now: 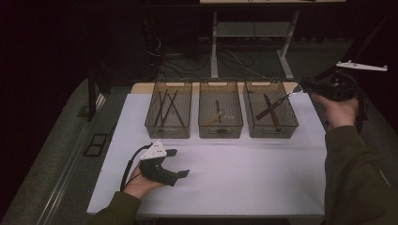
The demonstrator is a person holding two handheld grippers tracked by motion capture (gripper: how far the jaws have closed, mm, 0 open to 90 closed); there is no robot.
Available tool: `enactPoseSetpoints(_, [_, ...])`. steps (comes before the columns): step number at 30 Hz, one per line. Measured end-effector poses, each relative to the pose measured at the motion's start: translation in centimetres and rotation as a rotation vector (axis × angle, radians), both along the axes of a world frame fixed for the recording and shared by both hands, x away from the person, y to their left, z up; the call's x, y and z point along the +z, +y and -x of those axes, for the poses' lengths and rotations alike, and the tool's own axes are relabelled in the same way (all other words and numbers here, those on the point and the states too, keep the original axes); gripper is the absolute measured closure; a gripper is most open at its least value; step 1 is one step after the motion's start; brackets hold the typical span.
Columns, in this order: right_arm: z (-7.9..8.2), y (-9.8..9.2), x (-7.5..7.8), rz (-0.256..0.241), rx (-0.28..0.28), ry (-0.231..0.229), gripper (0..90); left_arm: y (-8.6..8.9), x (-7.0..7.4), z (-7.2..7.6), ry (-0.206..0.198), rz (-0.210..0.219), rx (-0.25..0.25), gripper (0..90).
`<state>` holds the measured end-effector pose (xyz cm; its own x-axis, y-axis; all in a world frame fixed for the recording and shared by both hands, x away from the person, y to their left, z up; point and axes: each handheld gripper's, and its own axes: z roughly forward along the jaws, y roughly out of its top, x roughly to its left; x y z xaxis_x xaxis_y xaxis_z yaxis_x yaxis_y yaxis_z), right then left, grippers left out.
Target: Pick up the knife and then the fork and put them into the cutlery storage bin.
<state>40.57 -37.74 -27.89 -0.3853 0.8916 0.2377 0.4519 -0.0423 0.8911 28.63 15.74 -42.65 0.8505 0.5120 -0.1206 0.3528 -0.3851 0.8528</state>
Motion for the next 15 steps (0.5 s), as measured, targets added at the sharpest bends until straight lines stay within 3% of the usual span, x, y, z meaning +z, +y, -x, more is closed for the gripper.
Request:
enactPoseSetpoints(3, [-0.9,-0.9,-0.4,0.027,-0.030,0.012,85.9,0.2,0.0,0.4,-0.003,-0.020,-0.010,0.6])
enactPoseSetpoints(7, [-2.4,-0.9,-1.6,0.055,-0.047,0.050,85.8,0.6,-0.2,0.7,0.001,-0.013,-0.007,0.0])
enactPoseSetpoints(9, [-3.1,-0.6,-2.3,0.052,-0.042,0.067,85.8,0.7,-0.2,0.7,0.006,-0.011,-0.005,0.0])
enactPoseSetpoints(13, [-4.5,0.8,-3.7,0.109,-0.015,0.128,85.8,0.6,-0.2,0.6,0.006,-0.009,-0.013,0.0])
enactPoseSetpoints(15, [-5.2,1.2,-4.4,0.105,0.003,0.160,85.7,0.5,-0.3,0.6,0.010,-0.012,-0.017,0.0])
